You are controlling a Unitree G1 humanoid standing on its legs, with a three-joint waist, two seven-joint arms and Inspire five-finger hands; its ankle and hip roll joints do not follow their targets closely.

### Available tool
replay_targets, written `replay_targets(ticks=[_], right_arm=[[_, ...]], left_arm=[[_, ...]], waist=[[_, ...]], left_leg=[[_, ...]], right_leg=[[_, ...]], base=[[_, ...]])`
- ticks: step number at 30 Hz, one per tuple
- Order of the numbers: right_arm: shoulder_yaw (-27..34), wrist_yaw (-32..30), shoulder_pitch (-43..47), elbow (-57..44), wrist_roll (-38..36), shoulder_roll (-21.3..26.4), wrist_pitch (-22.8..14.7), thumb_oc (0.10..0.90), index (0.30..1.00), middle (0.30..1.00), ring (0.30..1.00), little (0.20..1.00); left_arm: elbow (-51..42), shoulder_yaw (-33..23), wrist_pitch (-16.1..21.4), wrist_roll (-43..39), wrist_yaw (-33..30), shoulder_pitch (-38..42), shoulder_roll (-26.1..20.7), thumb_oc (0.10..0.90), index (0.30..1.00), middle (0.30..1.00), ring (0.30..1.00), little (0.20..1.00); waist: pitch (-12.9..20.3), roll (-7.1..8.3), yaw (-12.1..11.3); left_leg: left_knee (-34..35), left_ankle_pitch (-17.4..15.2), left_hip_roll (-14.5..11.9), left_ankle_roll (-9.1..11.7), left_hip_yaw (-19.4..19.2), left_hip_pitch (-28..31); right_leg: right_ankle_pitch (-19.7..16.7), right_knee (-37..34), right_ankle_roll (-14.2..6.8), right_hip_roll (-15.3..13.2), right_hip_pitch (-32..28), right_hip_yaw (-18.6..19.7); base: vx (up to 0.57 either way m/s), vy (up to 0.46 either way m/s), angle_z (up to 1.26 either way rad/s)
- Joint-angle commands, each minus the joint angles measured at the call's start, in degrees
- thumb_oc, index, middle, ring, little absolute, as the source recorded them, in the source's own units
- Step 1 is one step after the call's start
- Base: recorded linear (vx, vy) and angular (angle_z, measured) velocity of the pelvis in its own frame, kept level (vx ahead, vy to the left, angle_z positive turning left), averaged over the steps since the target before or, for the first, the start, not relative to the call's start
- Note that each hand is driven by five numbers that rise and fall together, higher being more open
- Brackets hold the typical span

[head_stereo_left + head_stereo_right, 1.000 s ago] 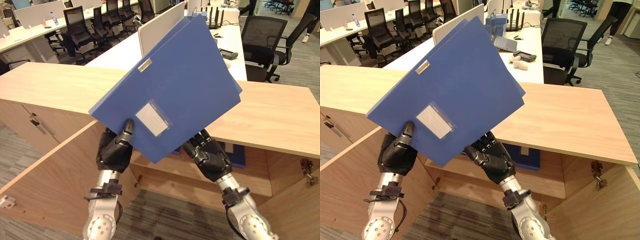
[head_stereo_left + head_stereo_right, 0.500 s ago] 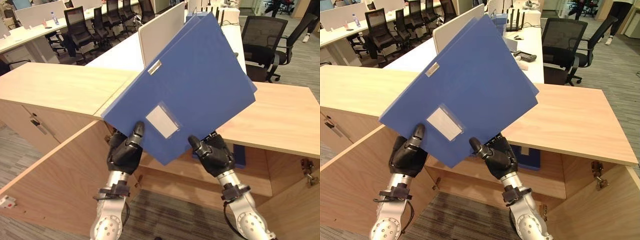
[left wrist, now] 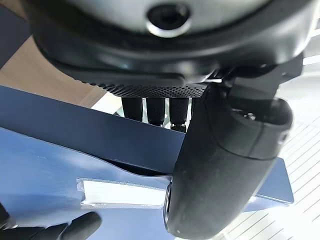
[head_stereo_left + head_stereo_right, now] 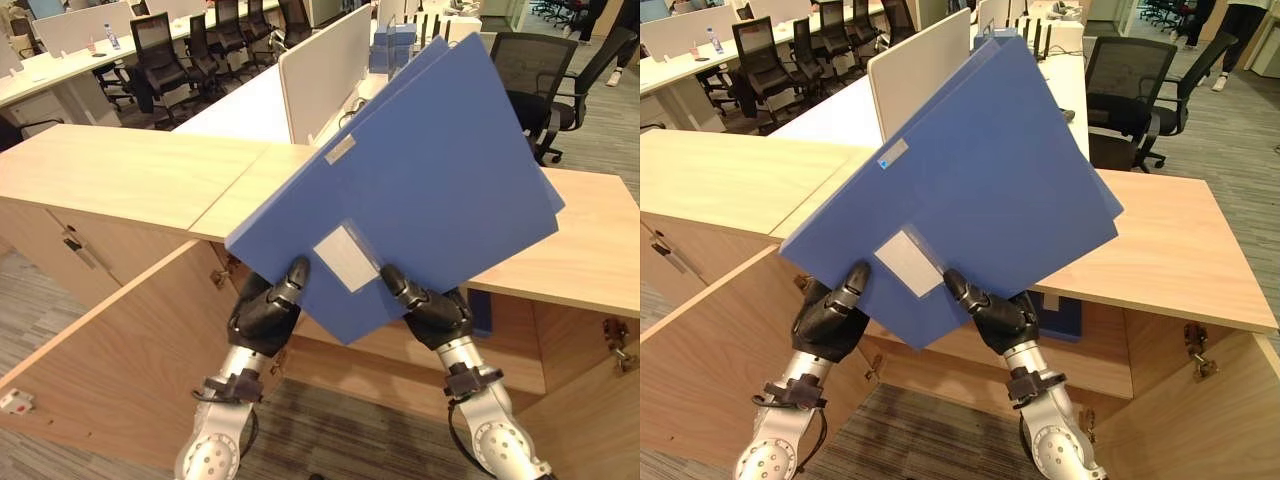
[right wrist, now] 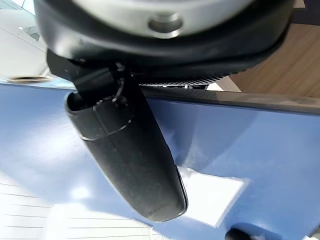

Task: Put the empty folder in the office cabinet

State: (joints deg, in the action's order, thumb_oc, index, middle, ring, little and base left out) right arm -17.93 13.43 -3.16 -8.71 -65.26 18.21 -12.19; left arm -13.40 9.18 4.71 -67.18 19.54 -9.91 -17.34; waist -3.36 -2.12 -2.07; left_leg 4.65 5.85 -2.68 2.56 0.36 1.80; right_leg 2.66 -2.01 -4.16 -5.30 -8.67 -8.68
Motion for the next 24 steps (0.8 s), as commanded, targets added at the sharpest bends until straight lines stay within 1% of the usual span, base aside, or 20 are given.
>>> replay_targets(ticks=[1, 3, 5, 9, 16, 17, 18, 24], right_arm=[[2.05, 4.22, 12.09, -4.35, 0.58, -4.96, -4.16, 0.800, 0.900, 0.900, 0.900, 0.900], [2.68, 3.55, 12.33, -3.15, 0.52, -4.88, -4.44, 0.800, 0.900, 0.900, 0.900, 0.900], [2.96, 3.40, 12.44, -2.74, 0.55, -4.88, -4.43, 0.800, 0.900, 0.900, 0.900, 0.900], [4.05, 2.81, 13.36, -0.25, 0.04, -5.08, -4.94, 0.800, 0.900, 0.900, 0.900, 0.900], [5.76, 2.41, 14.02, -0.28, 0.01, -5.78, -5.29, 0.800, 0.900, 0.900, 0.900, 0.900], [5.76, 2.41, 14.02, -0.28, 0.01, -5.78, -5.29, 0.765, 0.848, 0.848, 0.848, 0.848], [5.81, 2.38, 14.16, -0.40, -0.07, -5.81, -5.33, 0.400, 0.300, 0.300, 0.300, 0.300], [4.75, 3.19, 14.21, -1.54, 0.16, -5.57, -4.52, 0.400, 0.300, 0.300, 0.300, 0.300]], left_arm=[[-2.79, 3.35, -2.05, 1.19, 8.10, 4.17, -5.64, 0.400, 0.300, 0.300, 0.300, 0.300], [-2.91, 3.35, -3.30, 0.29, 9.37, 4.15, -7.18, 0.400, 0.300, 0.300, 0.300, 0.300], [-2.95, 3.27, -3.80, 0.04, 9.86, 4.21, -7.62, 0.400, 0.300, 0.300, 0.300, 0.300], [-2.37, 2.23, -3.97, 0.01, 10.86, 4.53, -9.28, 0.400, 0.300, 0.300, 0.300, 0.300], [-0.28, 0.85, -3.57, -0.01, 10.89, 4.86, -8.75, 0.400, 0.300, 0.300, 0.300, 0.300], [-0.28, 0.85, -3.57, -0.01, 10.89, 4.86, -8.75, 0.400, 0.300, 0.300, 0.300, 0.300], [-0.22, 0.74, -3.51, 0.01, 10.86, 4.91, -8.56, 0.400, 0.300, 0.300, 0.300, 0.300], [0.27, 0.13, -2.74, 0.15, 10.78, 5.54, -7.24, 0.400, 0.300, 0.300, 0.300, 0.300]], waist=[[2.61, 2.05, -1.45], [2.68, 2.03, -1.48], [2.72, 2.03, -1.48], [2.88, 1.97, -1.54], [2.86, 1.93, -1.54], [2.86, 1.93, -1.54], [2.89, 1.96, -1.54], [2.70, 2.16, -1.62]], left_leg=[[0.35, -6.49, -0.04, -0.13, -0.25, 5.41], [0.35, -6.57, -0.06, -0.14, -0.19, 5.50], [0.35, -6.60, -0.07, -0.15, -0.19, 5.54], [0.35, -6.71, 0.00, -0.16, -0.23, 5.74], [0.35, -6.73, 0.06, -0.19, -0.27, 5.84], [0.35, -6.73, 0.06, -0.19, -0.27, 5.84], [0.35, -6.75, 0.10, -0.19, -0.26, 5.85], [0.35, -6.70, 0.26, -0.22, -0.32, 5.65]], right_leg=[[-3.68, 1.05, -3.35, -2.29, 3.14, 3.18], [-3.71, 1.01, -3.36, -2.29, 3.16, 3.10], [-3.70, 1.01, -3.37, -2.27, 3.17, 3.10], [-3.66, 1.02, -3.36, -2.18, 2.97, 3.19], [-3.61, 1.18, -3.36, -2.17, 2.98, 3.29], [-3.61, 1.18, -3.36, -2.17, 2.98, 3.29], [-3.62, 1.14, -3.36, -2.16, 2.97, 3.27], [-3.92, 1.05, -3.48, -2.37, 3.26, 3.18]], base=[[0.00, 0.000, 0.00], [0.00, 0.000, 0.00], [0.00, 0.000, 0.00], [0.00, 0.000, 0.00], [0.00, 0.000, 0.00], [0.00, 0.000, 0.00], [0.00, 0.000, 0.00], [-0.02, 0.022, 0.00]])
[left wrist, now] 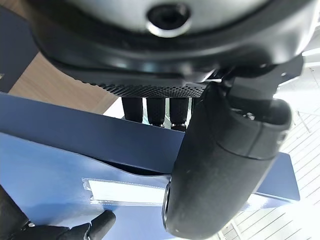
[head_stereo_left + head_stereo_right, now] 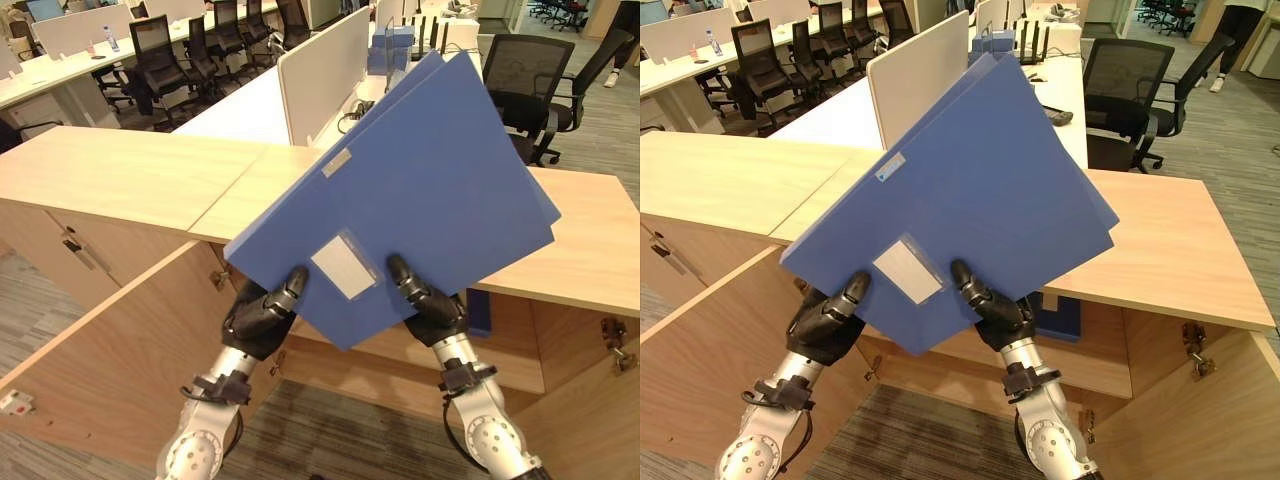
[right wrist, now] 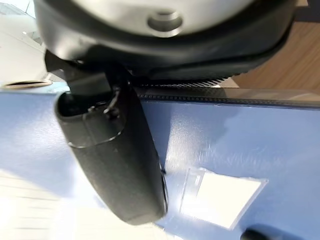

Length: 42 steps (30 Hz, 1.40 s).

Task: Put the empty folder in the office cabinet

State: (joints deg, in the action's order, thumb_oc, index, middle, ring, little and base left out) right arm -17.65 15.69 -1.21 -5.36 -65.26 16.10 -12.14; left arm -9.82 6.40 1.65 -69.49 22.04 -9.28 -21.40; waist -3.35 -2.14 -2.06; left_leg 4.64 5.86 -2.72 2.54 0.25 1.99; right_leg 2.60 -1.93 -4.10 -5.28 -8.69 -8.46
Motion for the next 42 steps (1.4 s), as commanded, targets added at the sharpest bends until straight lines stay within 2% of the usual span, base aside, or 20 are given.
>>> replay_targets(ticks=[1, 12, 13, 14, 16, 17, 18, 24, 28, 32, 36, 39, 41, 42], right_arm=[[4.27, 1.18, 12.12, -5.00, 0.18, -3.35, -4.38, 0.400, 0.300, 0.300, 0.300, 0.300], [2.64, 2.53, 10.02, -6.34, -0.01, -2.74, -2.92, 0.400, 0.300, 0.300, 0.300, 0.300], [2.73, 2.58, 9.37, -6.69, 0.30, -2.60, -2.70, 0.400, 0.300, 0.300, 0.300, 0.300], [2.89, 2.54, 8.82, -7.01, 0.83, -2.38, -2.70, 0.400, 0.300, 0.300, 0.300, 0.300], [3.41, 2.15, 7.78, -7.51, 1.82, -1.85, -2.74, 0.400, 0.300, 0.300, 0.300, 0.300], [3.95, 2.14, 6.93, -8.13, 2.55, -1.67, -2.54, 0.400, 0.300, 0.300, 0.300, 0.300], [4.48, 2.13, 6.21, -8.56, 3.14, -1.39, -2.42, 0.400, 0.300, 0.300, 0.300, 0.300], [7.27, 1.50, 2.90, -10.23, 6.86, 0.25, -2.07, 0.400, 0.300, 0.300, 0.300, 0.300], [8.86, 1.08, 1.58, -9.78, 11.82, 2.13, -1.08, 0.400, 0.300, 0.300, 0.300, 0.300], [10.03, 1.47, 0.99, -10.54, 15.08, 3.51, -0.69, 0.400, 0.300, 0.300, 0.300, 0.300], [10.74, 0.67, 1.34, -12.23, 22.67, 6.61, -0.25, 0.400, 0.300, 0.300, 0.300, 0.300], [10.69, 1.00, 0.68, -12.75, 28.08, 9.11, 0.48, 0.400, 0.300, 0.300, 0.300, 0.300], [10.66, 1.58, 0.01, -12.61, 29.22, 9.77, 0.91, 0.400, 0.300, 0.300, 0.300, 0.300], [10.16, 2.19, -0.71, -11.15, 30.20, 10.36, 1.42, 0.400, 0.300, 0.300, 0.300, 0.300]], left_arm=[[-3.17, 2.92, 0.34, 2.46, 8.32, 4.87, -3.00, 0.400, 0.300, 0.300, 0.300, 0.300], [-2.19, 1.87, 1.84, 3.38, 7.68, 4.50, -1.73, 0.400, 0.300, 0.300, 0.300, 0.300], [-2.08, 1.55, 2.07, 3.73, 7.42, 4.21, -1.60, 0.435, 0.352, 0.352, 0.352, 0.352], [-1.81, 1.10, 2.41, 4.16, 7.19, 3.96, -1.47, 0.445, 0.368, 0.368, 0.368, 0.368], [-1.28, 0.28, 3.33, 5.26, 6.45, 3.44, -1.19, 0.524, 0.486, 0.486, 0.486, 0.486], [-1.04, -0.28, 3.96, 5.96, 5.98, 3.07, -0.68, 0.609, 0.613, 0.613, 0.613, 0.613], [-0.49, -0.82, 4.57, 6.85, 5.43, 2.69, -0.32, 0.800, 0.900, 0.900, 0.900, 0.900], [1.53, -3.03, 7.11, 11.28, 2.79, 1.60, 0.98, 0.800, 0.900, 0.900, 0.900, 0.900], [7.53, -5.89, 9.70, 13.13, 0.91, 3.22, 4.21, 0.800, 0.900, 0.900, 0.900, 0.900], [11.14, -8.17, 12.24, 17.58, -1.80, 2.66, 4.89, 0.800, 0.900, 0.900, 0.900, 0.900], [21.55, -10.66, 14.55, 25.34, -9.62, 2.02, 5.88, 0.800, 0.900, 0.900, 0.900, 0.900], [28.69, -11.38, 14.92, 29.71, -12.09, 1.83, 6.17, 0.800, 0.900, 0.900, 0.900, 0.900], [31.22, -11.49, 14.83, 31.52, -12.72, 1.52, 6.17, 0.800, 0.900, 0.900, 0.900, 0.900], [36.43, -11.18, 14.48, 35.63, -14.01, 1.51, 5.91, 0.800, 0.900, 0.900, 0.900, 0.900]], waist=[[2.69, 2.19, -1.67], [2.48, 2.28, -1.49], [2.44, 2.30, -1.45], [2.38, 2.33, -1.44], [2.34, 2.44, -1.45], [2.29, 2.49, -1.44], [2.23, 2.52, -1.44], [2.10, 2.77, -1.44], [2.06, 3.11, -1.47], [2.10, 3.26, -1.74], [1.82, 3.33, -1.91], [1.61, 3.28, -1.78], [1.54, 3.26, -1.73], [1.47, 3.21, -1.71]], left_leg=[[0.36, -6.70, 0.35, -0.20, -0.16, 5.45], [0.36, -6.40, 0.57, -0.15, -0.27, 4.61], [0.36, -6.38, 0.60, -0.15, -0.26, 4.54], [0.36, -6.40, 0.63, -0.15, -0.26, 4.52], [0.36, -6.37, 0.62, -0.15, -0.25, 4.52], [0.36, -6.40, 0.63, -0.16, -0.20, 4.50], [0.36, -6.44, 0.65, -0.17, -0.16, 4.49], [0.36, -6.48, 0.57, -0.12, -0.13, 4.33], [0.36, -6.63, 0.54, -0.04, -0.17, 4.27], [0.36, -6.65, 0.43, 0.01, -0.06, 4.23], [0.36, -6.52, 0.34, 0.05, -0.08, 4.05], [0.36, -6.49, 0.28, 0.10, -0.02, 3.94], [0.36, -6.46, 0.28, 0.11, -0.02, 3.91], [0.36, -6.37, 0.24, 0.14, -0.05, 3.80]], right_leg=[[-3.93, 0.90, -3.56, -2.44, 3.25, 2.90], [-4.63, 0.26, -3.75, -2.71, 3.74, 3.21], [-4.65, 0.25, -3.75, -2.69, 3.78, 3.27], [-4.67, 0.24, -3.74, -2.68, 3.82, 3.28], [-4.75, 0.15, -3.74, -2.70, 3.85, 3.31], [-4.79, 0.10, -3.74, -2.72, 3.85, 3.29], [-4.82, 0.06, -3.76, -2.72, 3.87, 3.30], [-4.94, -0.27, -3.85, -2.77, 3.90, 3.13], [-4.88, -0.66, -3.85, -2.71, 3.77, 3.29], [-4.83, -0.80, -3.84, -2.79, 3.67, 3.41], [-4.82, -0.81, -3.80, -2.69, 3.89, 3.56], [-4.83, -0.88, -3.86, -2.73, 3.98, 3.40], [-4.86, -0.90, -3.89, -2.74, 4.04, 3.34], [-4.88, -0.88, -3.90, -2.72, 4.16, 3.26]], base=[[0.00, 0.000, 0.00], [0.00, 0.000, 0.00], [0.00, 0.000, 0.00], [0.00, 0.000, 0.00], [0.00, 0.000, 0.00], [0.00, 0.000, 0.00], [0.00, 0.000, 0.00], [0.00, 0.000, 0.00], [0.00, 0.000, 0.00], [0.00, 0.000, 0.00], [0.00, 0.000, 0.00], [0.00, 0.000, 0.00], [0.00, 0.000, 0.00], [0.00, 0.000, 0.00]])
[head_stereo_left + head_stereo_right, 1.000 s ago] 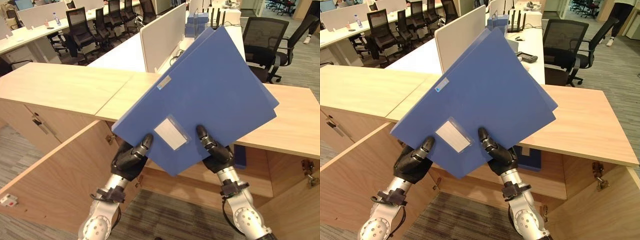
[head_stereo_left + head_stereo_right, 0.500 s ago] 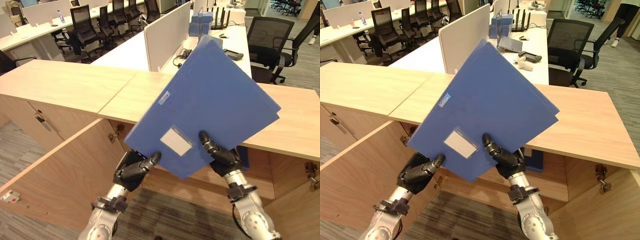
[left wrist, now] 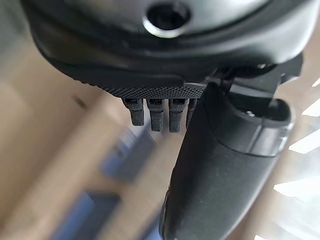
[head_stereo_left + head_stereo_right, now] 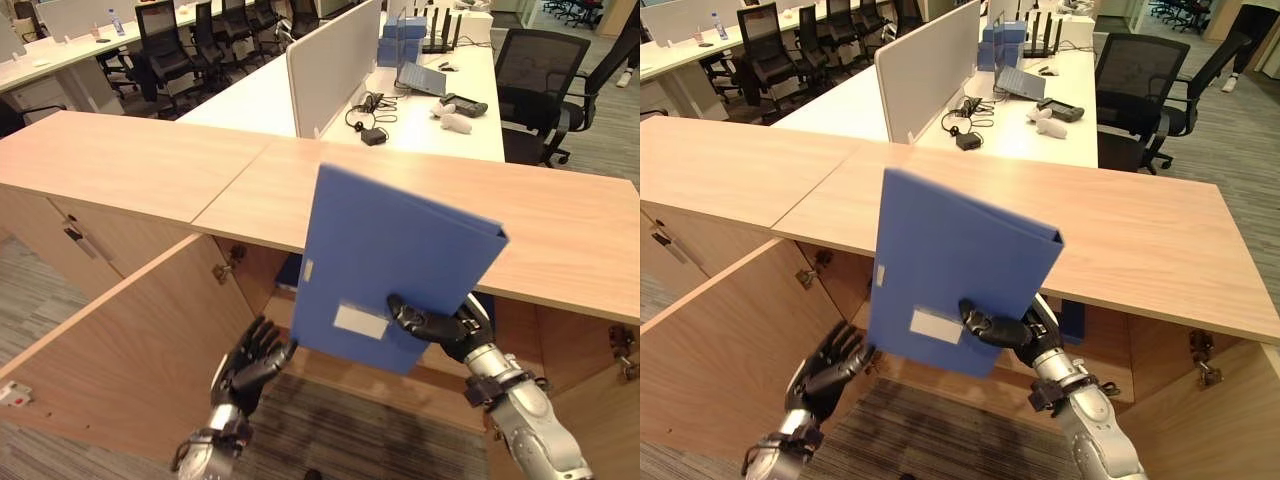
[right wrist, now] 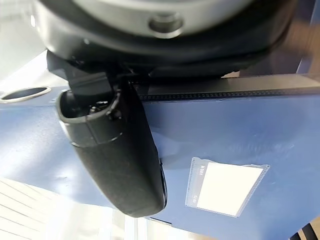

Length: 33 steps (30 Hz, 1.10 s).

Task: Put the empty folder in the office cabinet

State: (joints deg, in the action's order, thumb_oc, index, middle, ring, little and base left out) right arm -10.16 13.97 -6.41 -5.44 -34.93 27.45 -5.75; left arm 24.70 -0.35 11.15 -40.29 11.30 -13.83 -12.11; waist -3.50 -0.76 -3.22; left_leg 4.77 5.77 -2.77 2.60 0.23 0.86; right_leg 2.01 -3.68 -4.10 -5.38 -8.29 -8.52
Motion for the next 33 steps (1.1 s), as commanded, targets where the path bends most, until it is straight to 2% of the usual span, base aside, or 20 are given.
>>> replay_targets(ticks=[1, 4, 5, 7, 9, 11, 12, 13, 17, 21, 23, 24, 25, 27, 31, 32, 33], right_arm=[[2.04, 3.88, 3.62, -9.38, 2.39, -0.14, -5.12, 0.400, 0.300, 0.300, 0.300, 0.300], [-1.27, 1.14, 2.79, -2.64, 9.97, 0.73, -6.09, 0.400, 0.300, 0.300, 0.300, 0.300], [-1.35, 1.09, 2.90, -2.49, 10.05, 0.71, -6.21, 0.400, 0.300, 0.300, 0.300, 0.300], [-4.30, -1.13, 2.85, 1.43, 18.70, 2.47, -7.78, 0.400, 0.300, 0.300, 0.300, 0.300], [-6.18, -3.10, 3.64, 3.44, 25.41, 3.57, -8.48, 0.400, 0.300, 0.300, 0.300, 0.300], [-7.74, -4.03, 3.81, 5.79, 29.07, 3.80, -9.17, 0.400, 0.300, 0.300, 0.300, 0.300], [-7.76, -4.10, 3.87, 5.93, 29.15, 3.75, -9.28, 0.400, 0.300, 0.300, 0.300, 0.300], [-8.88, -5.14, 4.16, 7.58, 32.76, 3.94, -9.63, 0.400, 0.300, 0.300, 0.300, 0.300], [-11.14, -9.68, 5.32, 11.25, 45.37, 5.14, -10.99, 0.400, 0.300, 0.300, 0.300, 0.300], [-12.83, -12.54, 5.41, 20.99, 49.42, 2.01, -8.05, 0.400, 0.300, 0.300, 0.300, 0.300], [-12.96, -12.25, 5.23, 24.69, 46.45, -0.34, -6.66, 0.400, 0.300, 0.300, 0.300, 0.300], [-12.56, -11.74, 4.85, 28.43, 40.77, -3.14, -5.46, 0.400, 0.300, 0.300, 0.300, 0.300], [-11.42, -11.36, 5.03, 32.84, 32.10, -5.96, -4.90, 0.400, 0.300, 0.300, 0.300, 0.300], [-9.30, -11.47, 5.93, 35.77, 21.51, -8.29, -5.30, 0.400, 0.300, 0.300, 0.300, 0.300], [-2.04, -13.02, 10.07, 42.78, -1.03, -12.26, -7.64, 0.400, 0.300, 0.300, 0.300, 0.300], [3.17, -14.09, 12.19, 44.96, -10.98, -13.76, -9.19, 0.400, 0.300, 0.300, 0.300, 0.300], [3.24, -13.95, 12.30, 45.12, -11.15, -13.73, -9.24, 0.400, 0.300, 0.300, 0.300, 0.300]], left_arm=[[7.17, -3.64, 4.59, 12.19, -4.77, 5.99, -4.15, 0.800, 0.900, 0.900, 0.900, 0.900], [15.76, -1.24, 4.82, 25.35, -10.37, 6.61, -5.33, 0.800, 0.900, 0.900, 0.900, 0.900], [15.88, -1.24, 4.90, 25.50, -10.49, 6.70, -5.26, 0.800, 0.900, 0.900, 0.900, 0.900], [21.80, 2.17, 4.57, 33.83, -12.36, 7.47, -5.57, 0.800, 0.900, 0.900, 0.900, 0.900], [23.89, 5.08, 5.22, 40.05, -12.75, 7.90, -5.97, 0.800, 0.900, 0.900, 0.900, 0.900], [26.20, 8.40, 5.71, 45.75, -13.16, 8.50, -6.78, 0.800, 0.900, 0.900, 0.900, 0.900], [26.32, 8.43, 5.78, 45.84, -13.26, 8.57, -6.74, 0.800, 0.900, 0.900, 0.900, 0.900], [28.43, 10.66, 5.65, 48.98, -13.16, 8.98, -7.00, 0.800, 0.900, 0.900, 0.900, 0.900], [32.75, 12.98, 5.73, 54.14, -13.76, 9.70, -6.93, 0.800, 0.900, 0.900, 0.900, 0.900], [35.78, 13.70, 4.70, 54.63, -13.88, 10.49, -6.12, 0.800, 0.900, 0.900, 0.900, 0.900], [35.83, 14.22, 4.38, 55.30, -13.86, 10.84, -6.46, 0.800, 0.900, 0.900, 0.900, 0.900], [35.90, 15.26, 4.17, 55.79, -13.47, 11.20, -6.59, 0.800, 0.900, 0.900, 0.900, 0.900], [35.75, 16.24, 3.98, 56.04, -13.30, 11.49, -7.15, 0.800, 0.900, 0.900, 0.900, 0.900], [35.53, 16.89, 3.65, 55.88, -13.04, 11.73, -7.65, 0.800, 0.900, 0.900, 0.900, 0.900], [34.51, 17.47, 3.09, 53.75, -12.40, 11.42, -8.52, 0.800, 0.900, 0.900, 0.900, 0.900], [33.77, 17.47, 2.94, 51.85, -12.29, 10.98, -8.77, 0.800, 0.900, 0.900, 0.900, 0.900], [33.73, 17.53, 2.92, 51.81, -12.26, 11.04, -8.82, 0.800, 0.900, 0.900, 0.900, 0.900]], waist=[[1.44, 1.70, -0.45], [0.96, 1.55, -0.39], [0.93, 1.54, -0.38], [0.19, 1.56, -0.55], [-0.25, 1.69, -0.76], [-0.58, 1.81, -0.93], [-0.58, 1.82, -0.94], [-0.85, 1.98, -1.10], [-1.14, 1.92, -1.27], [-1.27, 1.86, -1.53], [-1.41, 1.83, -1.54], [-1.40, 1.61, -1.56], [-1.48, 1.63, -1.69], [-1.71, 1.53, -1.91], [-2.35, 1.25, -2.65], [-2.50, 1.16, -3.00], [-2.56, 1.18, -3.09]], left_leg=[[0.23, -6.25, 0.29, 0.14, 0.00, 4.85], [0.23, -6.10, 0.24, 0.23, -0.05, 4.63], [0.23, -6.12, 0.23, 0.23, -0.06, 4.65], [0.23, -5.98, 0.09, 0.23, 0.05, 4.34], [0.23, -5.96, 0.09, 0.23, 0.13, 4.11], [0.23, -5.98, 0.00, 0.30, 0.19, 3.87], [0.23, -5.98, 0.00, 0.30, 0.22, 3.86], [0.23, -5.91, 0.01, 0.32, 0.54, 3.60], [0.23, -6.02, -0.09, 0.31, 1.02, 3.39], [0.23, -5.95, -0.01, 0.22, 1.58, 3.12], [0.23, -5.91, 0.12, 0.19, 1.89, 3.03], [0.23, -5.82, 0.16, 0.20, 2.07, 2.94], [0.23, -5.79, 0.22, 0.21, 2.26, 2.87], [0.23, -5.68, 0.26, 0.24, 2.43, 2.73], [0.23, -5.62, 0.36, 0.29, 2.52, 2.55], [0.23, -5.65, 0.37, 0.30, 2.60, 2.33], [0.23, -5.67, 0.37, 0.30, 2.58, 2.36]], right_leg=[[-4.27, 0.94, -3.97, -2.65, 3.87, 3.18], [-4.16, 1.24, -4.00, -2.69, 4.26, 3.15], [-4.12, 1.26, -4.00, -2.68, 4.25, 3.16], [-3.85, 1.70, -4.03, -2.57, 4.77, 2.91], [-3.66, 1.87, -4.06, -2.48, 4.94, 2.85], [-3.53, 1.88, -4.16, -2.52, 4.91, 2.46], [-3.52, 1.88, -4.16, -2.52, 4.90, 2.43], [-3.50, 1.78, -4.22, -2.54, 4.92, 2.23], [-3.21, 1.72, -4.31, -2.61, 4.89, 1.76], [-2.99, 1.86, -4.13, -2.56, 4.88, 1.26], [-2.90, 1.94, -4.03, -2.57, 4.88, 1.00], [-2.87, 1.99, -3.95, -2.64, 4.90, 0.81], [-2.75, 2.03, -3.86, -2.65, 4.83, 0.62], [-2.70, 2.12, -3.82, -2.69, 4.86, 0.50], [-2.70, 2.35, -3.77, -2.67, 5.14, 0.41], [-2.67, 2.41, -3.73, -2.64, 5.31, 0.29], [-2.64, 2.42, -3.73, -2.64, 5.30, 0.31]], base=[[0.00, 0.000, 0.00], [0.00, 0.000, 0.00], [0.00, 0.000, 0.00], [0.00, 0.000, 0.00], [0.00, 0.000, 0.00], [-0.01, -0.010, 0.04], [-0.02, -0.015, 0.06], [-0.02, -0.016, 0.06], [0.00, -0.006, 0.02], [0.00, -0.001, 0.09], [0.00, 0.002, 0.09], [0.01, 0.009, 0.13], [0.01, 0.007, 0.20], [0.00, 0.002, 0.13], [0.00, -0.009, 0.02], [0.00, 0.000, 0.00], [0.00, 0.000, 0.00]])
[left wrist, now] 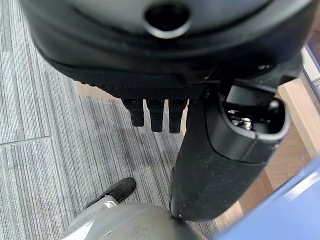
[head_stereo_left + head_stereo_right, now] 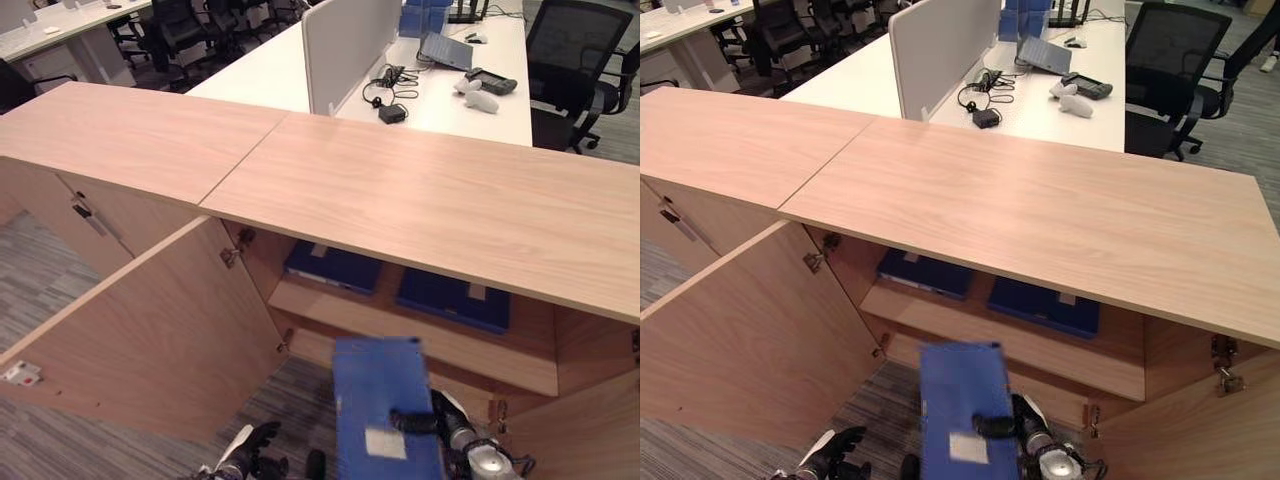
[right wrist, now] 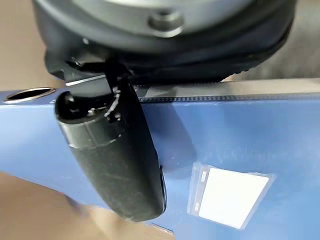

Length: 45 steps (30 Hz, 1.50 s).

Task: Put the empty folder in the office cabinet

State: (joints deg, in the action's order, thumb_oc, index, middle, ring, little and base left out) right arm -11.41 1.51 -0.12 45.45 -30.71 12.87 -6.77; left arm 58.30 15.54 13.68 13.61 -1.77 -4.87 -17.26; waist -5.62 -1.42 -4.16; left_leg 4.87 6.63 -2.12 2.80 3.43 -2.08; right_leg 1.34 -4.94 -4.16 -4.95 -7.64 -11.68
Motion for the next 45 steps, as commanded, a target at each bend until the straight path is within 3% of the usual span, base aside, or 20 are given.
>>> replay_targets(ticks=[1, 3, 8, 11, 20, 27, 34, 36, 38, 41, 42, 45], right_arm=[[6.05, -1.54, 6.81, -5.09, -18.81, 0.47, -8.72, 0.400, 0.300, 0.300, 0.300, 0.300], [10.39, -2.14, 8.43, -3.89, -25.86, -0.25, -10.31, 0.400, 0.300, 0.300, 0.300, 0.300], [18.79, -4.37, 13.52, -2.00, -35.72, 0.31, -13.74, 0.400, 0.300, 0.300, 0.300, 0.300], [24.00, -7.06, 17.45, 0.87, -38.78, 2.79, -16.29, 0.400, 0.300, 0.300, 0.300, 0.300], [29.54, -10.49, 25.08, 3.91, -43.18, 6.72, -19.74, 0.400, 0.300, 0.300, 0.300, 0.300], [27.73, -10.69, 40.75, 8.90, -45.85, 14.99, -20.07, 0.400, 0.300, 0.300, 0.300, 0.300], [23.04, -10.83, 54.62, 12.59, -46.54, 20.51, -19.64, 0.400, 0.300, 0.300, 0.300, 0.300], [22.82, -10.76, 55.11, 12.94, -46.64, 20.80, -19.61, 0.400, 0.300, 0.300, 0.300, 0.300], [19.50, -11.14, 61.99, 14.98, -46.37, 24.41, -19.18, 0.400, 0.300, 0.300, 0.300, 0.300], [18.62, -10.92, 63.57, 15.53, -46.40, 25.07, -18.94, 0.400, 0.300, 0.300, 0.300, 0.300], [16.81, -10.71, 66.77, 16.31, -46.63, 27.08, -18.72, 0.400, 0.300, 0.300, 0.300, 0.300], [15.58, -10.96, 69.22, 16.95, -46.76, 28.33, -18.78, 0.400, 0.300, 0.300, 0.300, 0.300]], left_arm=[[-0.01, 1.75, 0.32, -2.42, 0.95, 2.11, -3.88, 0.800, 0.900, 0.900, 0.900, 0.900], [-0.69, 2.44, 0.17, -2.92, 1.26, 2.12, -4.33, 0.800, 0.900, 0.900, 0.900, 0.900], [-2.95, 3.36, -0.43, -5.04, 2.23, 1.40, -4.32, 0.800, 0.900, 0.900, 0.900, 0.900], [-3.67, 4.15, -0.77, -5.99, 2.77, 1.55, -4.65, 0.800, 0.900, 0.900, 0.900, 0.900], [-4.25, 6.52, -0.79, -7.14, 2.73, 2.79, -4.49, 0.800, 0.900, 0.900, 0.900, 0.900], [-9.16, 14.54, 0.72, -5.14, 4.92, 6.04, -7.76, 0.800, 0.900, 0.900, 0.900, 0.900], [-9.36, 17.97, 0.82, -7.44, 5.25, 7.72, -7.38, 0.800, 0.900, 0.900, 0.900, 0.900], [-9.38, 17.94, 0.81, -7.50, 5.27, 7.93, -7.22, 0.800, 0.900, 0.900, 0.900, 0.900], [-9.75, 19.68, 0.94, -8.12, 5.58, 8.17, -7.99, 0.800, 0.900, 0.900, 0.900, 0.900], [-10.01, 19.95, 0.95, -8.34, 5.64, 8.19, -8.05, 0.800, 0.900, 0.900, 0.900, 0.900], [-10.70, 20.97, 1.01, -8.97, 6.07, 7.86, -8.64, 0.800, 0.900, 0.900, 0.900, 0.900], [-10.98, 21.39, 0.88, -9.42, 6.12, 7.70, -8.72, 0.800, 0.900, 0.900, 0.900, 0.900]], waist=[[-0.50, 1.79, -2.22], [-0.52, 1.64, -2.54], [-0.88, 1.13, -3.10], [-1.01, 0.62, -3.35], [-2.29, -0.79, -3.89], [-5.47, -3.78, -5.54], [-7.78, -6.18, -7.63], [-7.69, -6.26, -7.67], [-8.10, -7.54, -8.62], [-8.00, -7.76, -8.79], [-8.17, -8.58, -9.30], [-8.22, -9.17, -9.52]], left_leg=[[0.13, -6.55, -0.28, 0.13, -0.62, 5.24], [0.13, -6.74, -0.16, 0.13, -0.58, 5.19], [0.13, -6.85, -0.02, 0.03, -0.25, 4.78], [0.13, -6.93, 0.21, -0.05, -0.01, 4.21], [0.13, -6.64, 0.49, -0.14, 0.67, 2.42], [0.02, -5.19, 0.47, -0.30, 0.31, -1.45], [-1.35, -3.82, 0.35, -0.19, -0.29, -6.83], [-1.57, -3.87, 0.39, -0.19, -0.32, -7.31], [-2.67, -3.57, 0.56, 0.08, -0.05, -10.63], [-2.77, -3.52, 0.64, 0.19, -0.04, -11.40], [-2.72, -3.30, 0.79, 0.40, 0.45, -12.53], [-2.52, -3.19, 0.99, 0.51, 0.66, -13.19]], right_leg=[[-1.95, 3.73, -3.69, -3.05, 4.71, 3.45], [-1.82, 3.71, -3.75, -3.05, 4.69, 3.38], [-1.56, 3.84, -3.85, -3.02, 5.02, 3.22], [-1.37, 3.90, -3.92, -3.07, 5.55, 2.99], [-0.90, 5.09, -4.09, -3.21, 7.64, 2.80], [-0.45, 8.84, -4.04, -3.57, 13.97, 3.71], [0.21, 13.51, -3.81, -4.50, 21.23, 4.90], [0.31, 13.85, -3.81, -4.55, 21.78, 4.98], [0.72, 15.76, -3.68, -5.17, 25.32, 4.87], [0.91, 15.90, -3.64, -5.25, 25.94, 4.83], [1.16, 16.29, -3.54, -5.42, 27.20, 4.70], [1.28, 16.73, -3.43, -5.49, 28.13, 4.59]], base=[[0.00, 0.000, 0.00], [0.01, -0.008, 0.02], [0.00, 0.000, 0.00], [0.01, -0.003, 0.01], [-0.01, -0.001, 0.01], [-0.06, 0.024, 0.06], [-0.05, 0.020, -0.07], [-0.01, 0.001, -0.06], [0.01, 0.004, 0.03], [0.03, -0.005, 0.10], [0.03, -0.004, 0.08], [0.02, -0.003, 0.03]])
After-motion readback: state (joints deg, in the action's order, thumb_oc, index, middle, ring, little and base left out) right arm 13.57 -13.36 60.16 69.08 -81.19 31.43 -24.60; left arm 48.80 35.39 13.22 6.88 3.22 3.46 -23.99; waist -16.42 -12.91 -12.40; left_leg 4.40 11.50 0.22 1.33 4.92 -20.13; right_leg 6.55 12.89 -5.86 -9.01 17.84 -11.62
